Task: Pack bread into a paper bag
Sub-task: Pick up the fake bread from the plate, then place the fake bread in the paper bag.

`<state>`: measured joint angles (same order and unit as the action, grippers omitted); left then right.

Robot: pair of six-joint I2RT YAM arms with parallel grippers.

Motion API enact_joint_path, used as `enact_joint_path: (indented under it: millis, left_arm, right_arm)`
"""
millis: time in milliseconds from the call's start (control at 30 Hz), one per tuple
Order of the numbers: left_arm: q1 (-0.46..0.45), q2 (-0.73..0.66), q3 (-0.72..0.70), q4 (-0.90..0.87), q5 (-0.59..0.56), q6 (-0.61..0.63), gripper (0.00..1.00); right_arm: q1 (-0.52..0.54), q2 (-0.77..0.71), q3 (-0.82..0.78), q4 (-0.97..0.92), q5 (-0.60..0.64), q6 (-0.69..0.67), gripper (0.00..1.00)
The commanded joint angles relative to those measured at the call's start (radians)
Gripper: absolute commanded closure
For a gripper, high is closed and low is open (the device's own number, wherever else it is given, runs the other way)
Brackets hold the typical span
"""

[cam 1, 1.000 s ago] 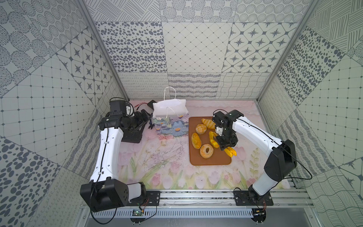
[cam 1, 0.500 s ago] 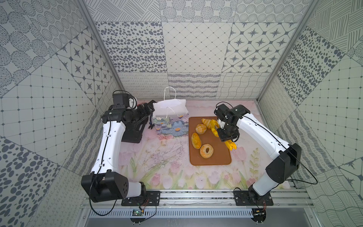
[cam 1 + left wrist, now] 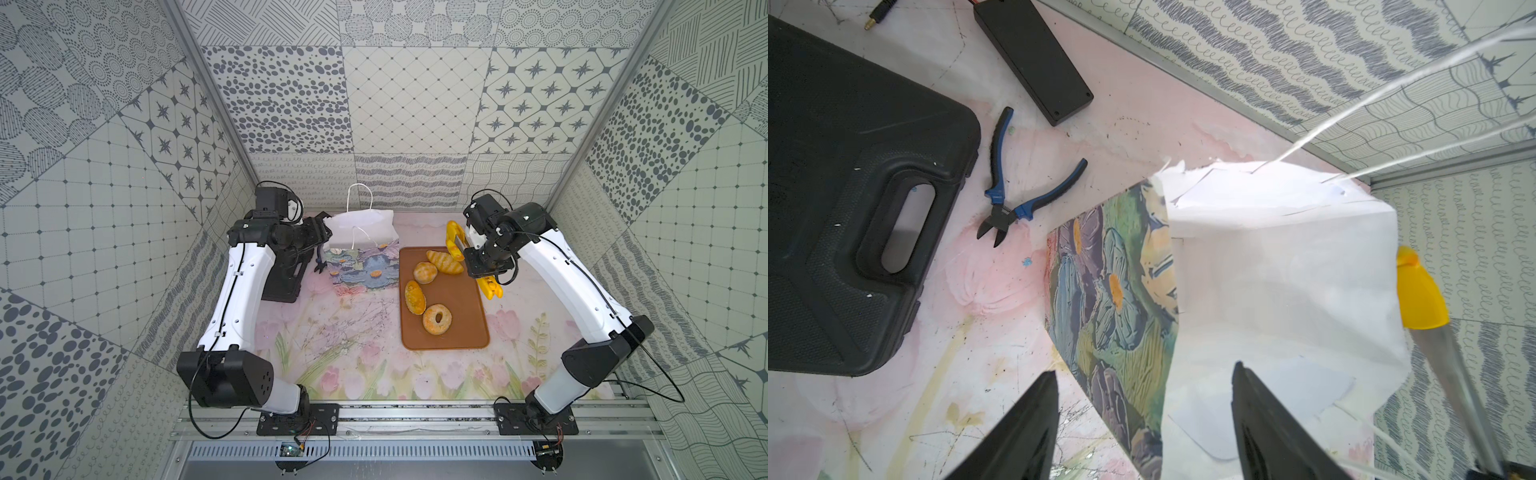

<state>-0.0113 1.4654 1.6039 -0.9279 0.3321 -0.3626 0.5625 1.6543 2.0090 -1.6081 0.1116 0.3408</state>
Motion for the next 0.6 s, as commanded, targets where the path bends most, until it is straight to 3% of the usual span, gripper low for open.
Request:
enact_joint_path:
  millis: [0,233,367,467,567]
  left_arm:
    - [-0.02,0.002,-0.016,-0.038,-0.057,0.071,0.32]
    - [-0.025,0.006,-0.041,-0.01,-0.064,0.064,0.51]
    - [-0.025,0.006,-0.055,0.015,-0.053,0.059,0.54]
    - [-0.025,0.007,-0.069,0.029,-0.06,0.06,0.64]
    - [-0.025,0.01,-0.085,0.036,-0.062,0.062,0.82]
  right_arm:
    - [0.015,0.015,0.124,-0.009,-0.018,0.009,0.81]
    - [0.083,0.112,0.437,-0.075,-0.061,-0.045,0.82]
    - [0.119,0.205,0.633,-0.093,-0.153,-0.054,0.82]
    - [0.139,0.299,0.812,-0.156,-0.219,-0.032,0.82]
    - [0.149,0.314,0.825,-0.152,-0.263,-0.018,0.82]
